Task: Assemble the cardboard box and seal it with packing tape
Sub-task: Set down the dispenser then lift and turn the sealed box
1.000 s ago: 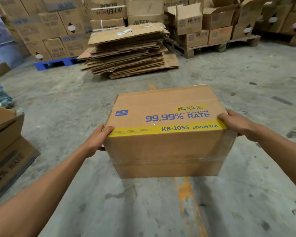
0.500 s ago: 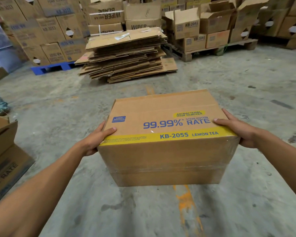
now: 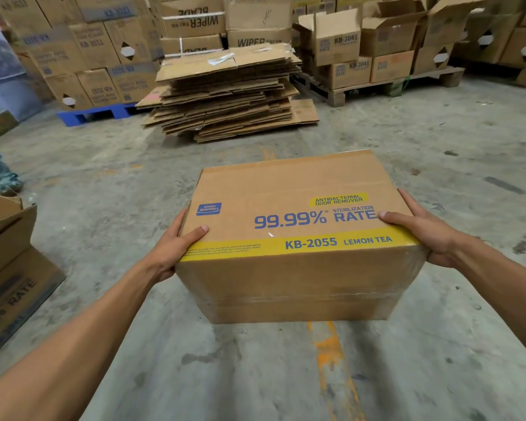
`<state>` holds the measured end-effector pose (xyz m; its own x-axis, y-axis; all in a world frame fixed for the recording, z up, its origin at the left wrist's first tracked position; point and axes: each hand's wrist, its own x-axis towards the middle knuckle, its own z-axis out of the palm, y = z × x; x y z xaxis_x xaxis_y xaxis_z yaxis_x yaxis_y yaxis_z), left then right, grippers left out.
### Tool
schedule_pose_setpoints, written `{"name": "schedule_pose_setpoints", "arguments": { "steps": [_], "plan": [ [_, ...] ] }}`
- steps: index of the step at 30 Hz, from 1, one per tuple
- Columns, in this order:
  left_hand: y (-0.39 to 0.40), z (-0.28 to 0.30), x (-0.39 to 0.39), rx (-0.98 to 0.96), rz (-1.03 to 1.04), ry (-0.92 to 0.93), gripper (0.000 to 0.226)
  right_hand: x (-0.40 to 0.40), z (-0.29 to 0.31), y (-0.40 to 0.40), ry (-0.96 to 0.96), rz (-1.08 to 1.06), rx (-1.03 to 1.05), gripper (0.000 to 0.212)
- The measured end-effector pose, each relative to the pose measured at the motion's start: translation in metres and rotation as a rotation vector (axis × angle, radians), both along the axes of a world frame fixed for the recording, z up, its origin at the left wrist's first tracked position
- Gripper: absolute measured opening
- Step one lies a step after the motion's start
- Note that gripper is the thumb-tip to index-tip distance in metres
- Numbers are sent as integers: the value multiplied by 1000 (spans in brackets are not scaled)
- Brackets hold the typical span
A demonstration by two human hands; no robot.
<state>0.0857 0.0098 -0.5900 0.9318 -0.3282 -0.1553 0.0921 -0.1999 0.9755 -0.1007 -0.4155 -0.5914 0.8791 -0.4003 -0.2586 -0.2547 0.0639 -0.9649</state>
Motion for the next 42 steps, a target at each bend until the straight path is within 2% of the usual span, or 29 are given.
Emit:
{"name": "schedule_pose_setpoints", "arguments": {
  "steps": [2, 4, 8, 12, 15, 18, 24, 36, 42],
  "plan": [
    [-1, -1, 1, -35, -29, -52, 66, -2, 2, -2, -58, 14, -36, 101],
    [0, -3, 6, -85, -38, -131, 73, -3, 6, -1, -144, 5, -124, 112],
    [-4, -18, -8, -38, 17, -327, 94, -17, -16, 16, -272, -72, -377, 97],
    [-11, -53, -27, -17, 69, -405, 94, -36, -44, 17, -252, -160, -611, 98],
    [-16, -57, -28, -4, 113, -460, 94, -37, -45, 17, -221, -201, -705, 94],
    [-14, -65, -33, 33, 147, -470, 98, -41, -55, 22, -169, -177, -779, 101],
    [-12, -66, -26, -2, 74, -405, 80, -44, -50, 19, -114, -112, -792, 99],
    [1, -62, 7, -32, 74, -130, 81, 15, -50, 26, -97, -103, -662, 81],
    [14, -87, -4, 20, 105, 0, 74, 20, -72, 38, 17, -111, -557, 78]
  ]
}}
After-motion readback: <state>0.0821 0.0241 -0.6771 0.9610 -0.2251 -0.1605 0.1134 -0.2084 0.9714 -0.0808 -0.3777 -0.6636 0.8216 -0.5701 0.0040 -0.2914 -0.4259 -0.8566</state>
